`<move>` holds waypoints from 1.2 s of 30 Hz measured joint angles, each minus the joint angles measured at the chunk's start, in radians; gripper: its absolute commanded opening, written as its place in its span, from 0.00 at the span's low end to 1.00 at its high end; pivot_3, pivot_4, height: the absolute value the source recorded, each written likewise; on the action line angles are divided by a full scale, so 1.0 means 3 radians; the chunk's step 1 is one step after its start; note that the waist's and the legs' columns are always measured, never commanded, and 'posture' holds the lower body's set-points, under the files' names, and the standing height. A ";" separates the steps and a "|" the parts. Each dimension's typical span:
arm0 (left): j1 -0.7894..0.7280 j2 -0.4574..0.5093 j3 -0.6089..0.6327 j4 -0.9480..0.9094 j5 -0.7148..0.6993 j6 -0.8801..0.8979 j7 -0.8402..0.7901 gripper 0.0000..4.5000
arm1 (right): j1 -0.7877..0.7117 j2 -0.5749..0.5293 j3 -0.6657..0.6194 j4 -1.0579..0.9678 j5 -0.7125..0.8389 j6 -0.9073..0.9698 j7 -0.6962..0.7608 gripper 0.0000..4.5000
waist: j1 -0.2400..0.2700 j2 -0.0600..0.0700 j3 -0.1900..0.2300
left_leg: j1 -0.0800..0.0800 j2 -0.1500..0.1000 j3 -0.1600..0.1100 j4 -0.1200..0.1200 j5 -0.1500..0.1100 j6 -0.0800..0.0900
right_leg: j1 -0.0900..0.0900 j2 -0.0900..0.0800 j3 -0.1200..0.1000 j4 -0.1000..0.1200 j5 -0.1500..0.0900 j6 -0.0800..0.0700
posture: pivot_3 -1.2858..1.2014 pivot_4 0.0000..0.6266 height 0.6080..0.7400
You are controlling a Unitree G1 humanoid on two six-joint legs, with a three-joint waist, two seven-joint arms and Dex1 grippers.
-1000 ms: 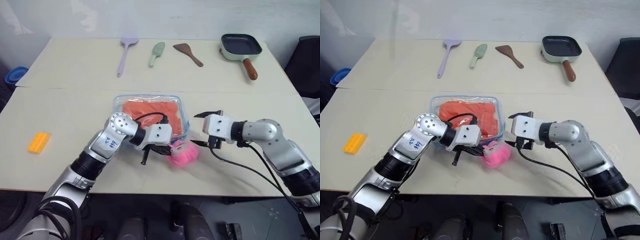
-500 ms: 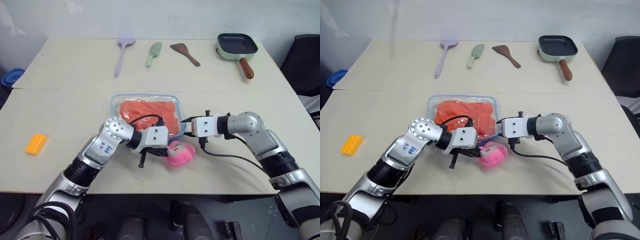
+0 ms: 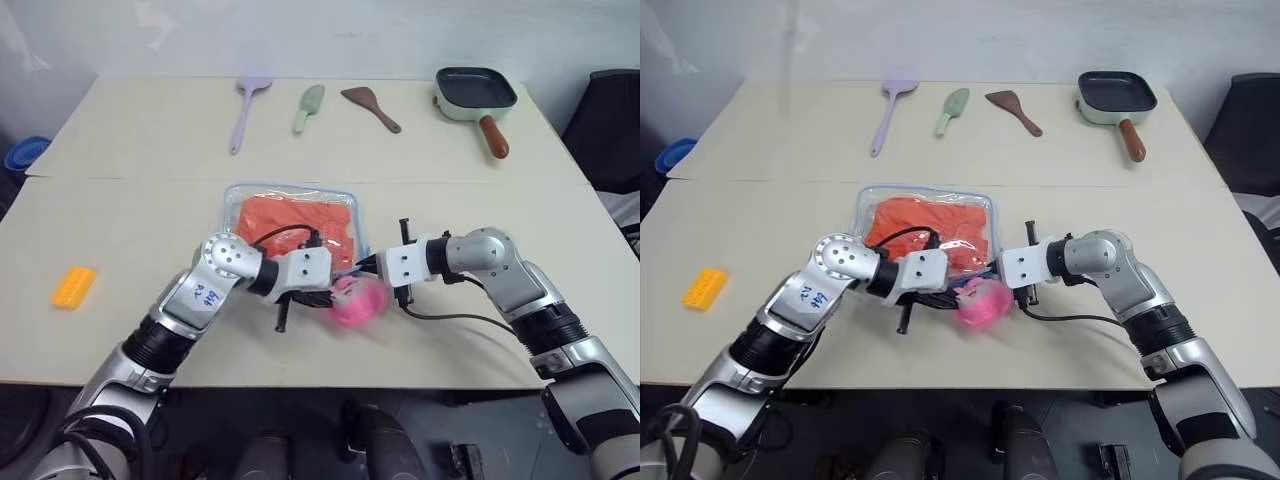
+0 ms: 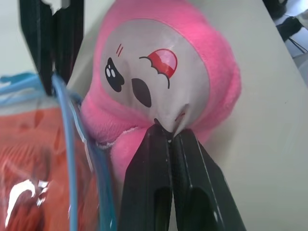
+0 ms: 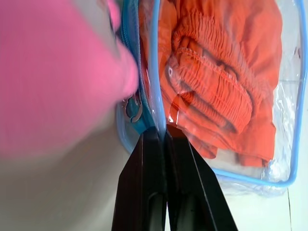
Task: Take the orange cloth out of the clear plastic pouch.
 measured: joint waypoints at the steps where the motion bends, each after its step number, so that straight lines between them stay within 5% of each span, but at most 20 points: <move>1: 0.0058 0.0065 0.0056 -0.0029 -0.0037 0.0021 0.0001 0.00 | 0.0001 -0.0027 -0.0006 -0.0002 -0.0005 -0.0005 0.0001 0.00 | -0.0006 0.0000 0.0000 | 0.0000 0.0000 -0.0001 0.0000 0.0000 0.0000 | 0.0000 0.0000 0.0000 0.0000 0.0000 0.0000 | 0.52 0.24 1.00; 18: 0.1262 0.1290 0.1797 0.0190 -0.0612 0.0360 0.0177 0.00 | 0.0723 -0.0835 -0.0475 -0.0516 0.0315 -0.0290 0.0105 0.00 | -0.0040 0.0006 0.0004 | 0.0003 0.0004 -0.0002 -0.0004 -0.0005 -0.0007 | -0.0002 0.0000 -0.0001 0.0000 -0.0002 -0.0004 | 0.52 0.24 1.00; 25: 0.1291 0.1277 0.1913 0.0139 -0.0857 0.0524 0.0153 0.00 | 0.0925 -0.0907 -0.0586 -0.0845 0.0587 -0.0130 0.0205 0.00 | -0.0034 0.0008 0.0005 | 0.0003 0.0004 -0.0001 -0.0004 -0.0006 -0.0007 | -0.0001 -0.0001 -0.0001 -0.0001 -0.0002 -0.0004 | 0.52 0.24 1.00; 29: 0.1280 0.1067 0.1783 0.0075 -0.0927 0.0668 0.0273 0.24 | 0.0992 -0.0907 -0.0591 -0.0986 0.0674 0.0097 0.0214 0.15 | -0.0035 0.0008 0.0005 | 0.0004 0.0004 -0.0001 -0.0004 -0.0007 -0.0007 | -0.0002 0.0000 0.0000 0.0001 -0.0002 -0.0004 | 0.52 0.24 1.00; 36: 0.1250 0.0998 0.1769 0.0048 -0.1122 0.0897 0.0357 0.70 | 0.1421 -0.0913 -0.0843 -0.1395 0.0884 0.0595 0.0178 0.66 | -0.0031 0.0008 0.0005 | 0.0004 0.0004 -0.0001 -0.0004 -0.0007 -0.0007 | -0.0002 0.0000 0.0000 0.0001 -0.0002 -0.0004 | 0.52 0.24 1.00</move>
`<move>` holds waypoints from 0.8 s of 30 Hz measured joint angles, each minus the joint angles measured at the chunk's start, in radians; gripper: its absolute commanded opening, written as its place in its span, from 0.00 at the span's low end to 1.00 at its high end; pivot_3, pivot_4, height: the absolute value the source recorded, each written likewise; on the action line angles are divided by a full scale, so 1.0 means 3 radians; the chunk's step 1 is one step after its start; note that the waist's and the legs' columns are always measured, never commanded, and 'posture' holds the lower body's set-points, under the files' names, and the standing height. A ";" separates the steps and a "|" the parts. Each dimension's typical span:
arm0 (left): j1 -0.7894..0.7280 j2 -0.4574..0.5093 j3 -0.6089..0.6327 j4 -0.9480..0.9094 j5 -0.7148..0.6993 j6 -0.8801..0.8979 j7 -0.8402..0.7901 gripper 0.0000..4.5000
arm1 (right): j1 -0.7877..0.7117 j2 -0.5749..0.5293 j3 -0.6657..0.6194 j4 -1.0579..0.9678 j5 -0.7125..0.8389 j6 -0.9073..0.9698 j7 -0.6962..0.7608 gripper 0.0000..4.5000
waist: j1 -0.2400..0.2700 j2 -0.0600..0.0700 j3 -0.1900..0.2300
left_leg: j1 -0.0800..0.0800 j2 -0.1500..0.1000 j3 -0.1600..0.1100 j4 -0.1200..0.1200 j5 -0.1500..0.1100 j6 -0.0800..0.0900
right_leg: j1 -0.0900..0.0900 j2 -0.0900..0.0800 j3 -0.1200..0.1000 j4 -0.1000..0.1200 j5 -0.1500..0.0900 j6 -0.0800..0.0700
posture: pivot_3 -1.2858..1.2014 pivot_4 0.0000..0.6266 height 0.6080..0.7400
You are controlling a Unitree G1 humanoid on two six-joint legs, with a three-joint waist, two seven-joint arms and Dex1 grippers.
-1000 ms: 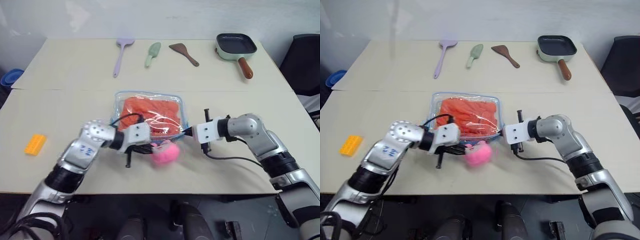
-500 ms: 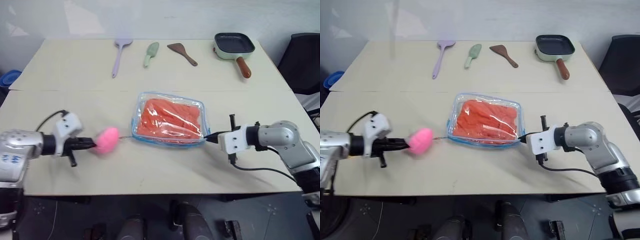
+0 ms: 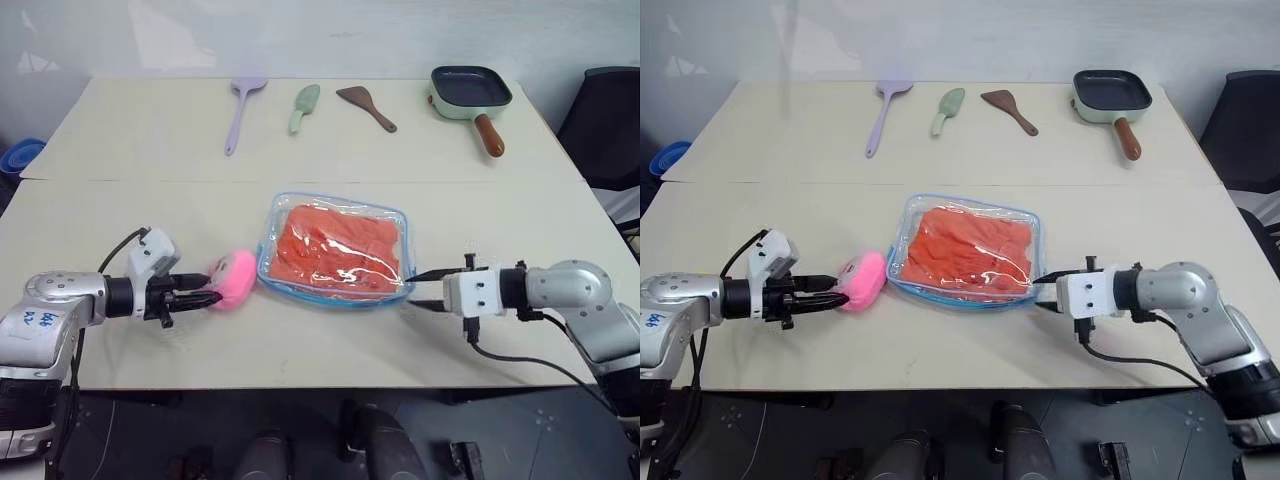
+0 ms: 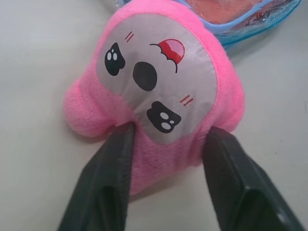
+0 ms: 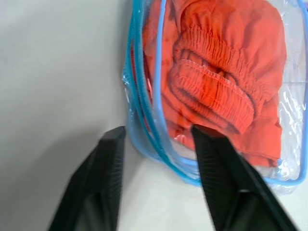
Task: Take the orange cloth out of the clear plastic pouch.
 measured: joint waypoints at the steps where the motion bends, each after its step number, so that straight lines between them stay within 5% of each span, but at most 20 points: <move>1: 0.0016 0.0020 0.0013 0.0003 -0.0020 0.0020 -0.0002 0.77 | 0.0092 -0.0008 -0.0080 -0.0091 0.0049 0.0105 -0.0032 0.74 | 0.0001 0.0000 0.0000 | 0.0000 0.0000 -0.0001 0.0000 0.0000 -0.0001 | 0.0000 0.0000 0.0000 0.0000 0.0000 0.0000 | 0.52 0.24 1.00; 4: 0.0077 0.0131 0.0141 0.0058 -0.0107 0.0035 -0.0079 0.90 | 0.0369 -0.0023 -0.0343 -0.0403 0.0276 0.0512 -0.0112 0.96 | 0.0002 0.0000 0.0000 | 0.0001 0.0001 -0.0001 0.0000 -0.0001 -0.0002 | 0.0001 0.0000 0.0000 -0.0002 0.0000 0.0000 | 0.52 0.24 1.00; 12: -0.0821 0.0504 0.0299 -0.0194 -0.0639 0.0154 -0.0552 0.90 | 0.0933 0.0057 -0.1045 -0.1611 0.1795 0.2157 -0.0604 0.96 | 0.0071 0.0003 -0.0002 | 0.0008 0.0000 -0.0003 0.0000 -0.0004 -0.0005 | 0.0010 0.0000 0.0001 -0.0005 -0.0002 -0.0003 | 0.52 0.24 1.00; 18: -0.1043 0.0211 -0.0907 -0.0330 0.0317 -0.1074 -0.0591 0.90 | 0.0943 0.0142 -0.1092 -0.1941 0.2357 0.2683 -0.0998 0.96 | 0.0075 0.0007 -0.0003 | 0.0012 -0.0003 0.0011 -0.0003 -0.0005 -0.0004 | 0.0008 0.0007 0.0010 -0.0009 -0.0002 -0.0003 | 0.52 0.24 1.00; 24: -0.1304 -0.0173 -0.1422 0.0363 0.1189 -0.2265 -0.0392 0.90 | 0.0931 0.0144 -0.1171 -0.1990 0.2474 0.2796 -0.1202 0.96 | 0.0080 0.0007 -0.0003 | 0.0012 -0.0002 0.0015 -0.0004 -0.0004 -0.0002 | 0.0005 0.0010 0.0012 -0.0008 -0.0002 -0.0003 | 0.52 0.24 1.00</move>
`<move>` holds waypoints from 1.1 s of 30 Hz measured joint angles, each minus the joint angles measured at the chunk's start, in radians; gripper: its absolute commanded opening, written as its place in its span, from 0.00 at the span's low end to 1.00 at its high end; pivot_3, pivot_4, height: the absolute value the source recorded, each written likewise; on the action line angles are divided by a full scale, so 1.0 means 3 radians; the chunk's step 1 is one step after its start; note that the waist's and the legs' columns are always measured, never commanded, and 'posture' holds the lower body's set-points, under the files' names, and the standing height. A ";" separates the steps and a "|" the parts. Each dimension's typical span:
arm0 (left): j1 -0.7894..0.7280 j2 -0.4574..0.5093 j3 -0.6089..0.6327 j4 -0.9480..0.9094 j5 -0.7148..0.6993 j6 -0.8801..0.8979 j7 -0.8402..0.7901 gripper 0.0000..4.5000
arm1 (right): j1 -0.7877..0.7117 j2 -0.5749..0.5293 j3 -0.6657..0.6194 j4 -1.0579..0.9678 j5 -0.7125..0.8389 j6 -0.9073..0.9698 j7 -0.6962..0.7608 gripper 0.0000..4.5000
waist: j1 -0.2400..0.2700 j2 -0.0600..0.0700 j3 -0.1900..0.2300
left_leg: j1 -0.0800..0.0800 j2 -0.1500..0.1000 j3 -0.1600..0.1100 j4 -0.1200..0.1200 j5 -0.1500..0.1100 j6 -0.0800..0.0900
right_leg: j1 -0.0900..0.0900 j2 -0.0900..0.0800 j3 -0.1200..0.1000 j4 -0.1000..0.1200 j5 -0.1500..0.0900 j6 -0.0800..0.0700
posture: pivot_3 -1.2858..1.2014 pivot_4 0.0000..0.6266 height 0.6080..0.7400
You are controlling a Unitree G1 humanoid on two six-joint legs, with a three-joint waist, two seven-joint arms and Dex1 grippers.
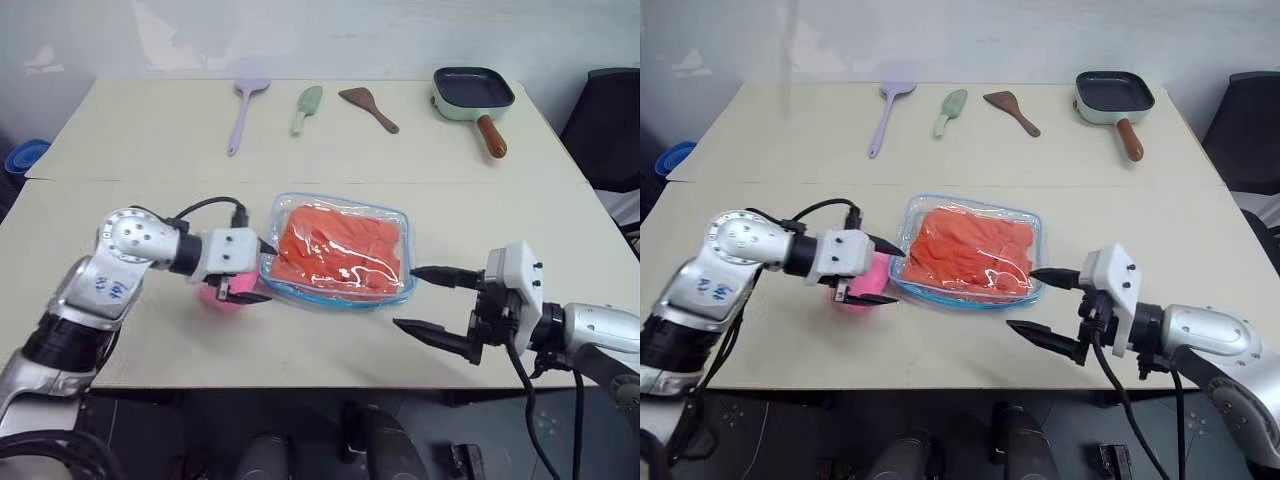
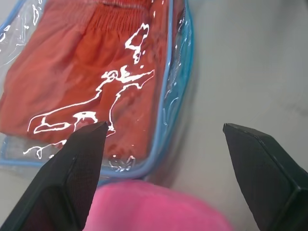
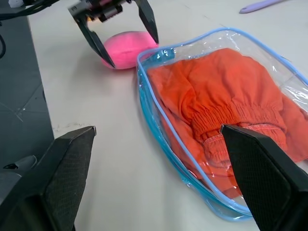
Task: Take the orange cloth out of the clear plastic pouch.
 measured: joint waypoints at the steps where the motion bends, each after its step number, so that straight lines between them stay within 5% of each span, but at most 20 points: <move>1: -0.0029 -0.0065 -0.0048 0.0106 0.0094 -0.0147 0.0046 0.90 | 0.0002 0.0000 -0.0001 -0.0022 -0.0002 0.0001 -0.0015 0.96 | 0.0002 0.0000 0.0000 | 0.0000 0.0000 0.0000 0.0000 -0.0001 0.0003 | 0.0000 -0.0001 -0.0001 0.0000 0.0000 0.0001 | 0.52 0.24 1.00; 4: -0.0135 -0.0261 -0.0123 0.0415 0.0286 -0.0426 0.0158 0.90 | 0.0020 0.0000 -0.0001 -0.0028 -0.0031 0.0000 -0.0067 0.96 | 0.0003 -0.0001 0.0000 | -0.0004 -0.0001 -0.0002 0.0000 -0.0002 0.0009 | 0.0000 -0.0002 -0.0002 0.0004 0.0003 0.0005 | 0.52 0.24 1.00; 7: -0.0196 -0.0363 -0.0116 0.0600 0.0318 -0.0587 0.0192 0.77 | 0.0060 0.0006 -0.0001 -0.0030 -0.0065 -0.0006 -0.0100 0.97 | 0.0003 -0.0001 0.0000 | -0.0005 0.0000 -0.0002 0.0000 -0.0002 0.0011 | 0.0000 -0.0003 -0.0003 0.0004 0.0003 0.0006 | 0.52 0.24 1.00; 16: -0.0167 -0.0467 -0.0035 0.0616 0.0033 -0.0251 -0.0062 0.16 | 0.0161 0.0034 -0.0001 -0.0047 -0.0167 -0.0036 -0.0151 0.97 | 0.0001 -0.0001 -0.0001 | -0.0005 -0.0001 -0.0002 0.0001 -0.0003 0.0012 | 0.0001 -0.0003 -0.0003 0.0003 0.0004 0.0007 | 0.52 0.24 1.00; 24: -0.0091 -0.0907 0.0396 -0.0018 -0.0747 0.1664 0.0284 0.16 | 0.0129 0.0034 0.0125 -0.0135 -0.0290 -0.0040 -0.0157 0.97 | 0.0006 -0.0002 -0.0001 | -0.0010 -0.0002 -0.0010 0.0008 -0.0002 0.0014 | 0.0005 -0.0004 -0.0004 0.0001 0.0007 0.0012 | 0.52 0.24 1.00; 27: -0.0111 -0.1079 0.0464 -0.0195 -0.0905 0.2144 0.0546 0.14 | 0.0047 0.0038 0.0356 -0.0147 -0.0457 -0.0051 -0.0161 0.84 | 0.0000 -0.0002 -0.0001 | -0.0010 -0.0002 -0.0011 0.0008 -0.0002 0.0014 | 0.0004 -0.0004 -0.0003 0.0002 0.0007 0.0013 | 0.52 0.24 1.00; 31: -0.0072 -0.1131 0.0455 -0.0389 -0.0920 0.2297 0.0713 0.14 | -0.0227 0.0086 0.0786 -0.0055 -0.0916 -0.0180 -0.0202 0.53 | -0.0025 -0.0002 -0.0001 | -0.0005 -0.0001 -0.0007 0.0007 -0.0001 0.0010 | 0.0003 -0.0002 0.0000 0.0004 0.0007 0.0012 | 0.52 0.24 1.00; 33: -0.0026 -0.1133 0.0439 -0.0414 -0.0920 0.2298 0.0755 0.14 | -0.0457 0.0148 0.1058 0.0141 -0.1284 -0.0309 -0.0276 0.53 | -0.0028 -0.0002 -0.0001 | -0.0003 -0.0002 -0.0003 0.0008 -0.0001 0.0009 | 0.0003 -0.0003 0.0003 0.0002 0.0007 0.0012 | 0.52 0.24 1.00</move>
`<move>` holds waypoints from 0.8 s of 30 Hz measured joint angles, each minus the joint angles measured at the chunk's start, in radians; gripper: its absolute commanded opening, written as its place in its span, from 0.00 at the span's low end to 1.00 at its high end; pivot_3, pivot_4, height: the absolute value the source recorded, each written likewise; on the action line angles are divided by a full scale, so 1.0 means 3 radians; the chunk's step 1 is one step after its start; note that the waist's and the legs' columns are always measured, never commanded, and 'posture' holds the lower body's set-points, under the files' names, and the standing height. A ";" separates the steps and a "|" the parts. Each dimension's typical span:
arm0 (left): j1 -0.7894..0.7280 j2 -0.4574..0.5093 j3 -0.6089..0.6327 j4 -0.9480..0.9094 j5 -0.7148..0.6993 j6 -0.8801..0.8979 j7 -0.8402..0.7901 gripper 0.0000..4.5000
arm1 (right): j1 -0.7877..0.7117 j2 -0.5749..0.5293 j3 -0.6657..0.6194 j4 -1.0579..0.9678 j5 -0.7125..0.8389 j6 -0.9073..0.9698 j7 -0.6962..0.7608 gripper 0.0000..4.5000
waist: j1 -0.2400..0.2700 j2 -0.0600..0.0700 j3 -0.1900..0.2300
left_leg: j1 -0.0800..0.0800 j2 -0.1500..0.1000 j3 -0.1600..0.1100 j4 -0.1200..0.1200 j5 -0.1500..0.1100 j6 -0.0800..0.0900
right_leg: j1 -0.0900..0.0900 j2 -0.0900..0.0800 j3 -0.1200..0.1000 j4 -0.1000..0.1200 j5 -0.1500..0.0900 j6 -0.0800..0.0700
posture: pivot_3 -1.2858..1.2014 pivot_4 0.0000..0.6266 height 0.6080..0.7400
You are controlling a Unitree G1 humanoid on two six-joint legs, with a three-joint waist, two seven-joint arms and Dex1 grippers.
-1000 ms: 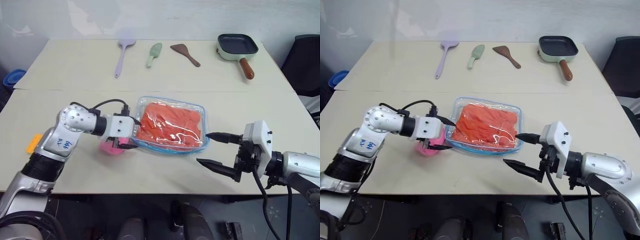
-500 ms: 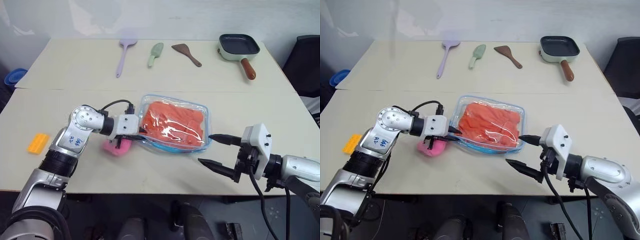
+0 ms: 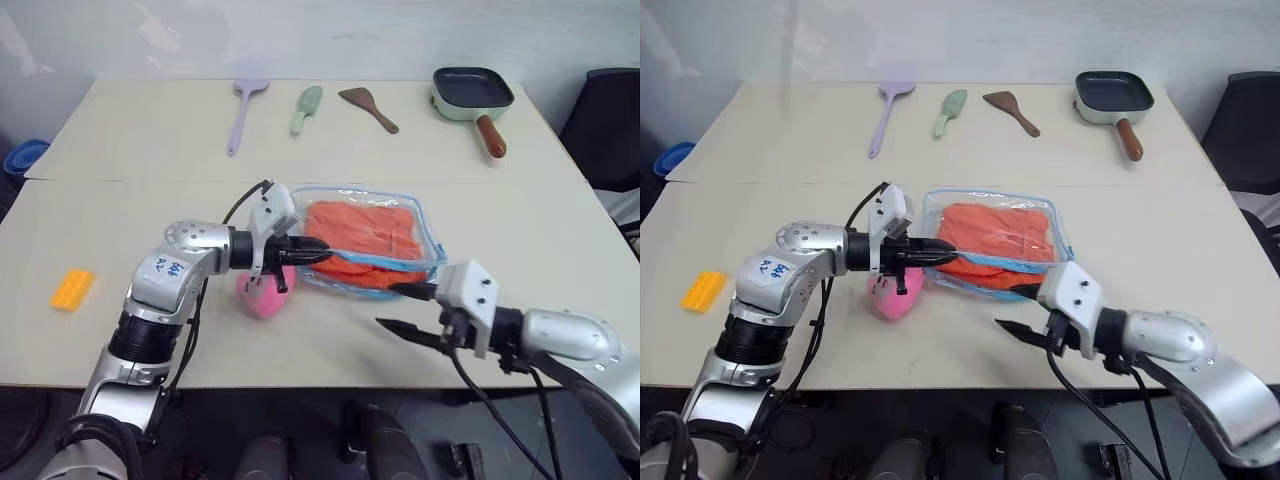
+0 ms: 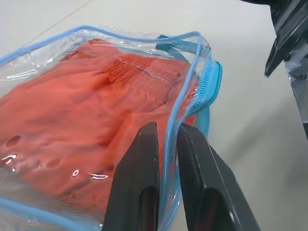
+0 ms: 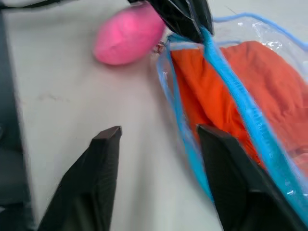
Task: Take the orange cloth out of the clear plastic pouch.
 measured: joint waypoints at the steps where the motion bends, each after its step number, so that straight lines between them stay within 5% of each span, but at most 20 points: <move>1: 0.0033 0.0003 -0.0007 -0.0011 0.0002 -0.0005 0.0009 0.14 | -0.0114 0.0046 0.0123 0.0125 -0.0186 -0.0070 -0.0036 0.53 | 0.0001 0.0000 0.0000 | 0.0000 0.0000 0.0000 0.0000 0.0000 -0.0001 | 0.0000 0.0000 0.0000 0.0000 0.0000 0.0000 | 0.52 0.24 1.00; 6: 0.0078 0.0028 -0.0076 -0.0074 0.0015 -0.0046 0.0036 0.14 | -0.0491 0.0219 0.0553 0.0713 -0.0845 -0.0434 -0.0059 0.57 | 0.0022 0.0000 0.0000 | -0.0006 0.0000 -0.0002 0.0002 0.0002 -0.0003 | -0.0004 -0.0001 -0.0004 0.0003 0.0000 -0.0001 | 0.52 0.24 1.00; 12: 0.0083 0.0012 -0.0111 -0.0098 0.0014 -0.0065 0.0075 0.14 | -0.0733 0.0336 0.0910 0.1260 -0.1461 -0.0961 0.0053 0.95 | 0.0018 0.0000 0.0000 | -0.0013 0.0000 -0.0006 0.0012 0.0001 -0.0003 | -0.0003 -0.0001 -0.0008 0.0003 0.0000 0.0000 | 0.52 0.24 1.00; 24: 0.0093 0.0001 -0.0137 -0.0186 0.0013 -0.0076 0.0113 0.14 | -0.0855 0.0741 0.0880 0.1562 -0.1696 -0.1100 0.0137 0.95 | 0.0010 0.0000 0.0000 | -0.0014 0.0002 -0.0008 0.0015 0.0001 -0.0003 | -0.0004 -0.0002 -0.0010 0.0006 0.0000 -0.0001 | 0.52 0.24 1.00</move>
